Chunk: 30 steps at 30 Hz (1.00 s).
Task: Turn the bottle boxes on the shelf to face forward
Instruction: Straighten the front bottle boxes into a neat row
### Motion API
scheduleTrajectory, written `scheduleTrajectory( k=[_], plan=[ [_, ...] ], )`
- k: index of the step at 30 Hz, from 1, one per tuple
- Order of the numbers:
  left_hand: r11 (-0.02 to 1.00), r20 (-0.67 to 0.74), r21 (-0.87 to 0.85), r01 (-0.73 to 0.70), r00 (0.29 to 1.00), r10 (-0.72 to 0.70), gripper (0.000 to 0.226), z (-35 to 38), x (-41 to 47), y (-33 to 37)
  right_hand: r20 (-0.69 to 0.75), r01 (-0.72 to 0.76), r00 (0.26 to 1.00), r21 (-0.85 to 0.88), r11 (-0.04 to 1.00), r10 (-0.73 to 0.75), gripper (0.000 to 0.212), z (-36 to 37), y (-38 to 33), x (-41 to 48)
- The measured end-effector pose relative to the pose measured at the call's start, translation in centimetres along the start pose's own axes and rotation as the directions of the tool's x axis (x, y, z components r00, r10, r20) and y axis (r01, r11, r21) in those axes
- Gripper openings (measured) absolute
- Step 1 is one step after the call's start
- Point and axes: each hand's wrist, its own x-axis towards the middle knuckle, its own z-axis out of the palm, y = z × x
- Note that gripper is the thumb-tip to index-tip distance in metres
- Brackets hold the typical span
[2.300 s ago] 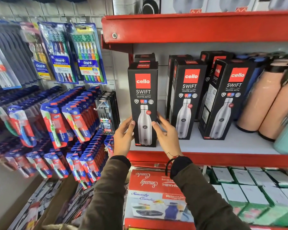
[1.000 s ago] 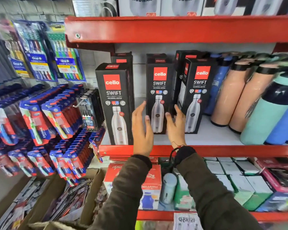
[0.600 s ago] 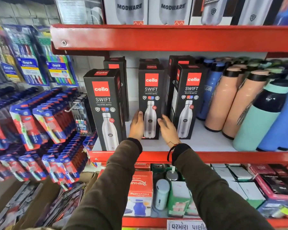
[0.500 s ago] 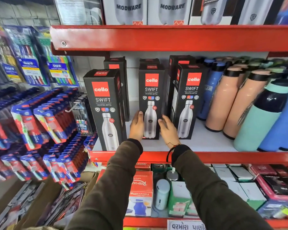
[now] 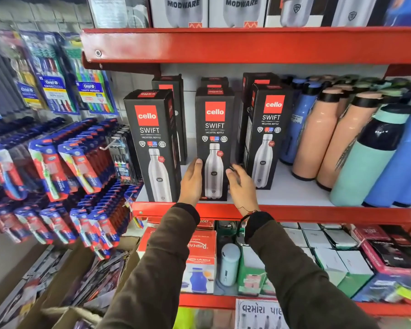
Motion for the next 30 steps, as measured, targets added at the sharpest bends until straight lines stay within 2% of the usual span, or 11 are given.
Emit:
scheduleTrajectory(
  k=[10,19,22,26,30],
  plan=[
    [1.0,0.012,0.015,-0.017,1.0,0.017,0.058,-0.8,-2.4,-0.6,-0.007,0.044,0.999,0.004,0.999,-0.044,0.041,-1.0,0.0,-2.8],
    [1.0,0.014,0.012,-0.021,1.0,0.02,0.057,-0.9,-3.0,-0.5,-0.003,0.05,0.999,0.014,0.999,-0.05,0.041,-1.1,0.3,-3.1],
    [0.999,-0.026,0.019,-0.046,0.999,0.046,0.052,-0.6,-3.3,-0.3,0.006,0.047,0.999,0.011,0.999,-0.047,0.04,-1.2,0.5,-2.9],
    [0.987,-0.164,0.011,-0.163,0.973,0.163,0.041,0.5,-4.6,-0.7,-0.011,0.052,0.999,0.006,0.999,-0.051,0.037,-2.0,0.7,-2.4],
    [0.919,-0.312,0.046,-0.393,0.868,0.387,0.035,1.9,-5.9,-3.1,-0.169,0.07,0.984,0.056,0.996,-0.06,0.031,-4.1,1.8,-1.8]
  ],
)
